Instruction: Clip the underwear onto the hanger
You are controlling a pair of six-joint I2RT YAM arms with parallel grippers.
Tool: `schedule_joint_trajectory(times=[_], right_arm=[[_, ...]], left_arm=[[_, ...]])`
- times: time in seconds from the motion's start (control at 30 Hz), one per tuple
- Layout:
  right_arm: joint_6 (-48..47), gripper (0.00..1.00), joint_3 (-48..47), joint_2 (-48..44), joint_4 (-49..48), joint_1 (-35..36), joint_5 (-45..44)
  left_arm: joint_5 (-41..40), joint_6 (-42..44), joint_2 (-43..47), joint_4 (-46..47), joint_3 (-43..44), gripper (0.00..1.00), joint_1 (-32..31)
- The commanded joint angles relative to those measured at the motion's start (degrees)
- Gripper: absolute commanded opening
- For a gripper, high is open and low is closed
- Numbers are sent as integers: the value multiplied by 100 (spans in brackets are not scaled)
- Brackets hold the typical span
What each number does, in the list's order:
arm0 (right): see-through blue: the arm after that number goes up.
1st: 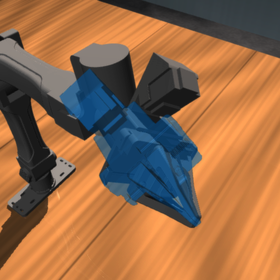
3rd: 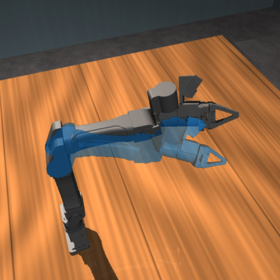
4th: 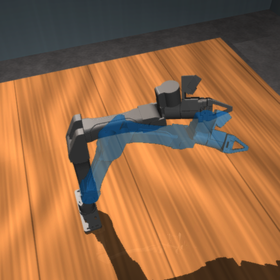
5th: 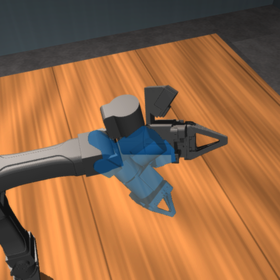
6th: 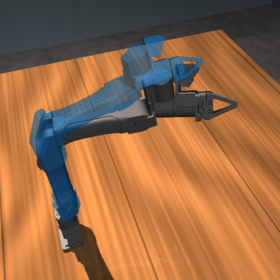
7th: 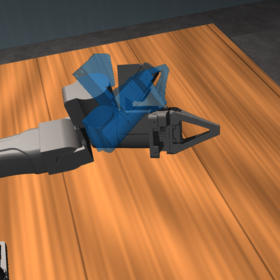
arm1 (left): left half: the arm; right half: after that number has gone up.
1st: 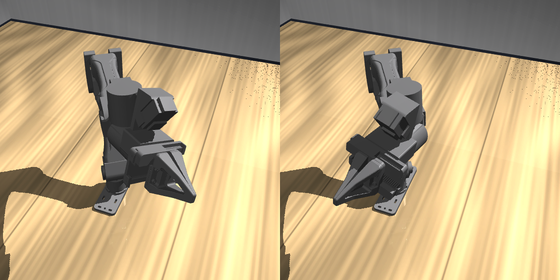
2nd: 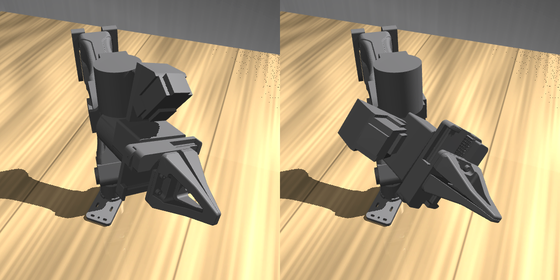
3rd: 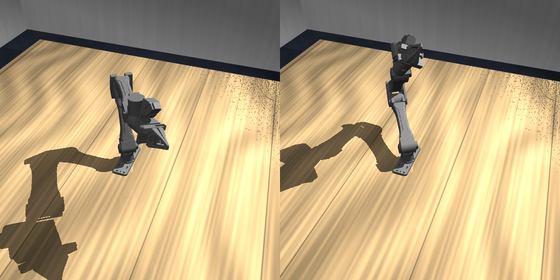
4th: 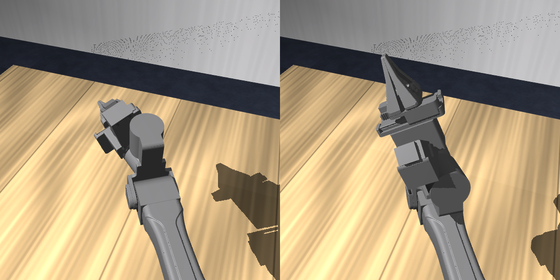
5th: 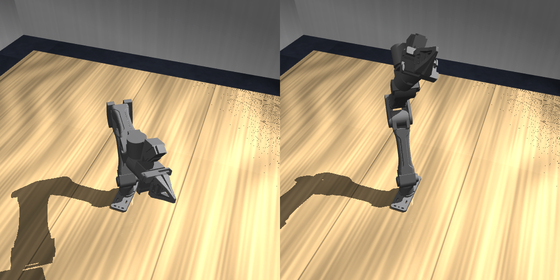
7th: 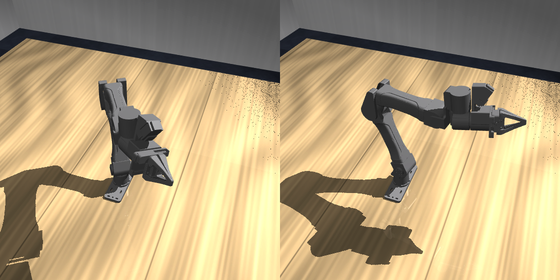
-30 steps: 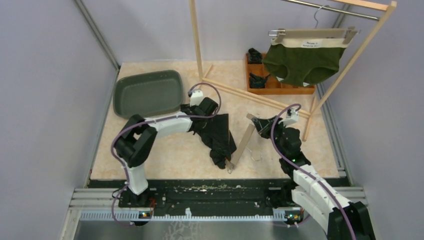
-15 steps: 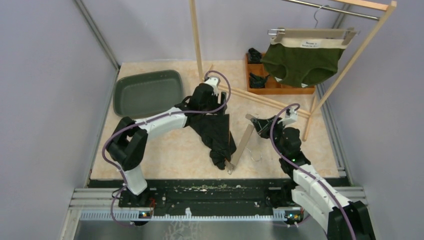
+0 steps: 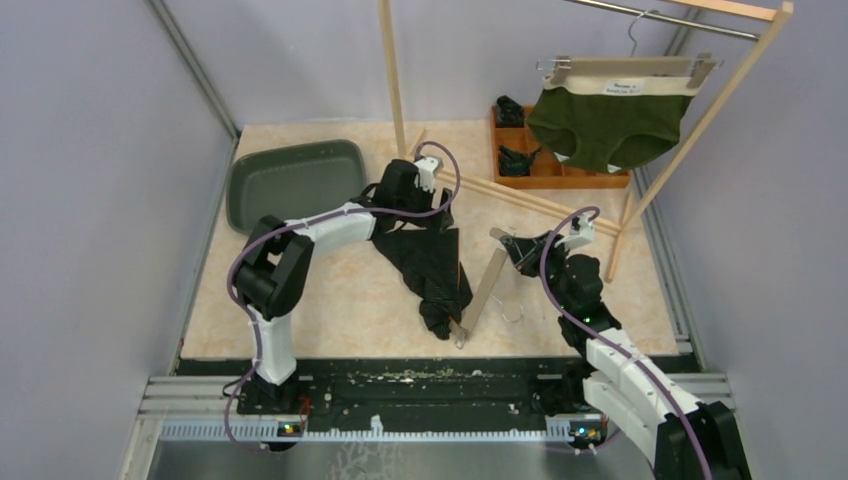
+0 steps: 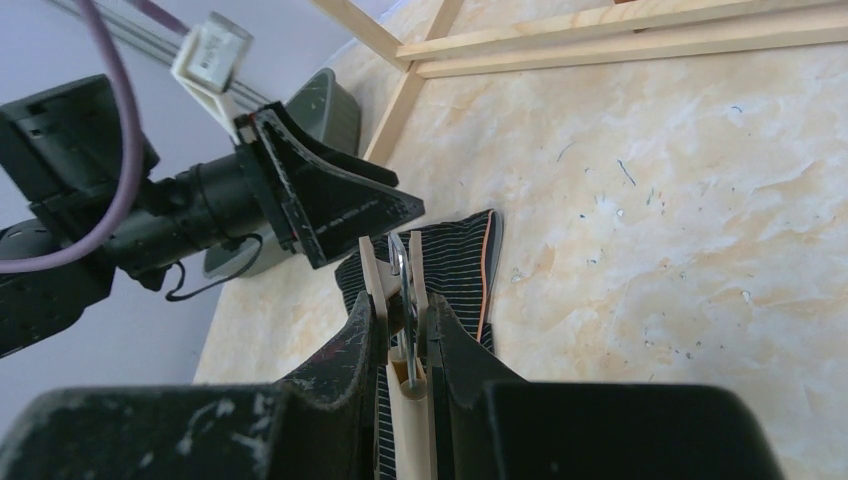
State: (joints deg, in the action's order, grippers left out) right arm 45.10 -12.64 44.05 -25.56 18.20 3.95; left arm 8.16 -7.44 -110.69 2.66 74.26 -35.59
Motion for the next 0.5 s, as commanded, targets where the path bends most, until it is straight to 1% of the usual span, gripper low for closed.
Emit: schedule_joint_trajectory(times=[0.0, 0.1, 0.2, 0.33, 0.47], right_arm=[[-142, 0, -36, -65, -285, -1, 45], [-142, 0, -19, -89, -265, 0, 29], [-140, 0, 6, -83, -279, -3, 20], [-126, 0, 54, -72, -333, 0, 19], [-124, 0, 72, -33, -367, 0, 37]], left_arm=[[298, 140, -231, -235, 133, 96, -1], [326, 306, -348, -323, 194, 95, 0], [350, 462, -387, -454, 186, 91, -2], [178, 569, -312, -331, -14, 86, -9], [-25, 661, -347, -236, -82, 85, -29]])
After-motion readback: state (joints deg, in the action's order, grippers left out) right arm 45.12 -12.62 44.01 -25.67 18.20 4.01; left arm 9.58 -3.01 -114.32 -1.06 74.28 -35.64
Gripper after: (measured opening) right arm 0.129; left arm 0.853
